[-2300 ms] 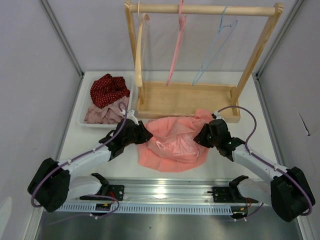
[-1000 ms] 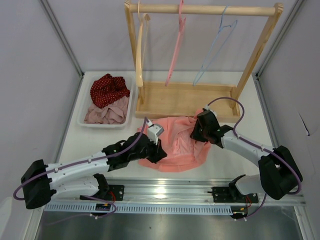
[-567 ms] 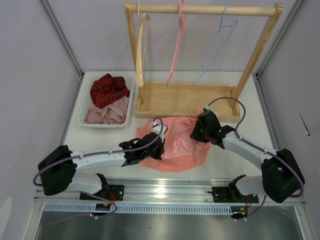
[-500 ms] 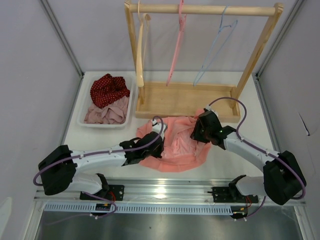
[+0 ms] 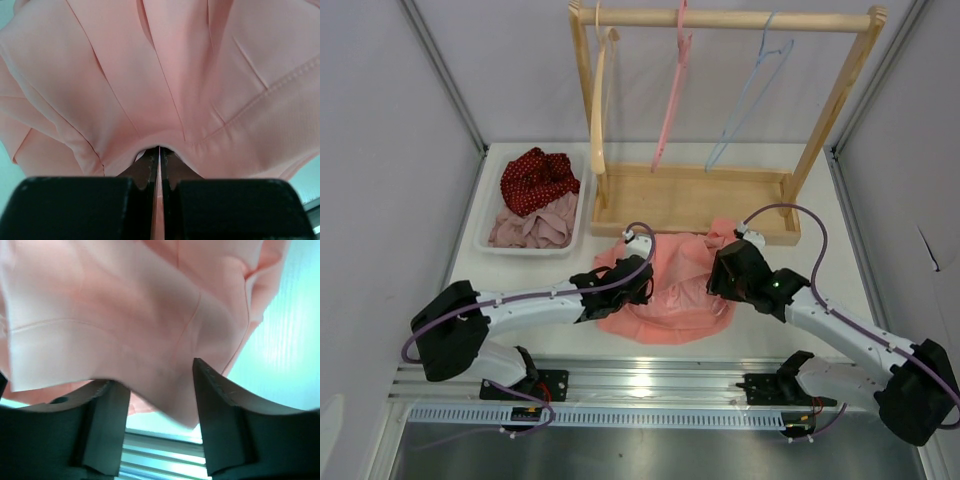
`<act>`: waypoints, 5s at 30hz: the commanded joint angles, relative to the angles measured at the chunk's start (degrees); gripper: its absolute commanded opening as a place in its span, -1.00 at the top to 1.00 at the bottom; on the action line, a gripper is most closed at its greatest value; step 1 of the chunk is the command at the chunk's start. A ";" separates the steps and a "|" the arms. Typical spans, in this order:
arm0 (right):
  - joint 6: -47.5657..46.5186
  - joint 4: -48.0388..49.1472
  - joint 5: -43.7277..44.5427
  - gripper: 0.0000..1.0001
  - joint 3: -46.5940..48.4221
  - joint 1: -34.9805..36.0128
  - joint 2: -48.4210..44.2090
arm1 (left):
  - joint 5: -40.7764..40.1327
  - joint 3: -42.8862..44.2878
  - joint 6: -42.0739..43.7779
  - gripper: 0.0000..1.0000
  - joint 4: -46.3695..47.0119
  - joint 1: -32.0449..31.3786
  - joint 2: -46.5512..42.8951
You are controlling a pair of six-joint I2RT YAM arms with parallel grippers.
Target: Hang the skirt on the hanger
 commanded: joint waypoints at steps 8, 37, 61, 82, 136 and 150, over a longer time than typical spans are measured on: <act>6.44 -9.88 12.96 -0.07 6.50 12.24 -3.45 | 1.34 3.66 0.48 0.87 2.76 2.67 1.55; 4.60 5.58 7.17 0.29 0.10 28.34 -0.46 | 4.86 8.76 2.59 0.88 4.96 6.71 7.71; 1.10 4.89 19.11 0.12 0.00 17.02 5.26 | 3.98 7.27 2.15 0.88 4.51 7.77 7.79; -9.98 10.95 14.29 0.37 2.03 2.69 12.21 | 5.83 7.71 1.09 0.87 6.36 10.67 11.40; -10.78 18.16 -27.74 0.16 8.70 -16.22 30.04 | 17.69 -3.45 5.49 -0.11 25.61 10.41 -2.31; -11.13 17.36 -28.08 0.41 9.76 -15.86 32.15 | 21.04 5.11 15.24 -0.14 21.40 1.71 -24.99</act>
